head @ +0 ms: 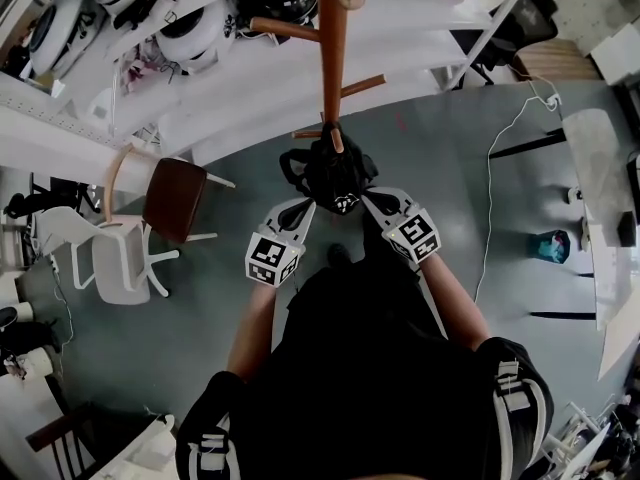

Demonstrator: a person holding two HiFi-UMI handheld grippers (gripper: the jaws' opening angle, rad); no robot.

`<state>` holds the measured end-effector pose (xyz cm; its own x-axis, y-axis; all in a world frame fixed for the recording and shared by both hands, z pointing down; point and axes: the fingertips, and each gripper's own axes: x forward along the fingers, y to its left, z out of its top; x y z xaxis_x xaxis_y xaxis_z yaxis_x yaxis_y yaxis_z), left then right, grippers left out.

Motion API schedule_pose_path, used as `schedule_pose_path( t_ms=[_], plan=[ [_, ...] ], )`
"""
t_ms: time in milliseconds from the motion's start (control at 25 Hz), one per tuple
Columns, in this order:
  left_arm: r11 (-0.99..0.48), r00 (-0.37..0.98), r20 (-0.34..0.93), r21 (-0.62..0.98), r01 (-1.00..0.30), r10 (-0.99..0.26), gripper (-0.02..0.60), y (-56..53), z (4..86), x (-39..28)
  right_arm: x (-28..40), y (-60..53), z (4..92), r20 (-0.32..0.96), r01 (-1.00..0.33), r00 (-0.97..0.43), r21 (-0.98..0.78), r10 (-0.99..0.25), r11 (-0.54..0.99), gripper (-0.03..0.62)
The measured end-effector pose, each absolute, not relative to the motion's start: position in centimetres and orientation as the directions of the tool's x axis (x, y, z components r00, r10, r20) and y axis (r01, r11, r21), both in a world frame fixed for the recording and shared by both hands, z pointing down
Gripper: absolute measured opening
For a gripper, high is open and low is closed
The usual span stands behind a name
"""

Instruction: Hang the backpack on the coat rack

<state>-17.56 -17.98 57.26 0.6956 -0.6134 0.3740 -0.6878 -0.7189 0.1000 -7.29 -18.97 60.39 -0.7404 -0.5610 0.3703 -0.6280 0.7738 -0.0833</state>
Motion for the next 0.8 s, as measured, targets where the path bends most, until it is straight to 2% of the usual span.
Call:
schedule_pose_path(
  t_ms=[800],
  plan=[
    [-0.724,0.699,0.360,0.086,-0.685,-0.618,0.023,-19.1,55.9,-18.5,-6.8,-20.3,60.3,0.409,-0.616,-0.725,-0.025,-0.554,0.787,0.015]
  ],
)
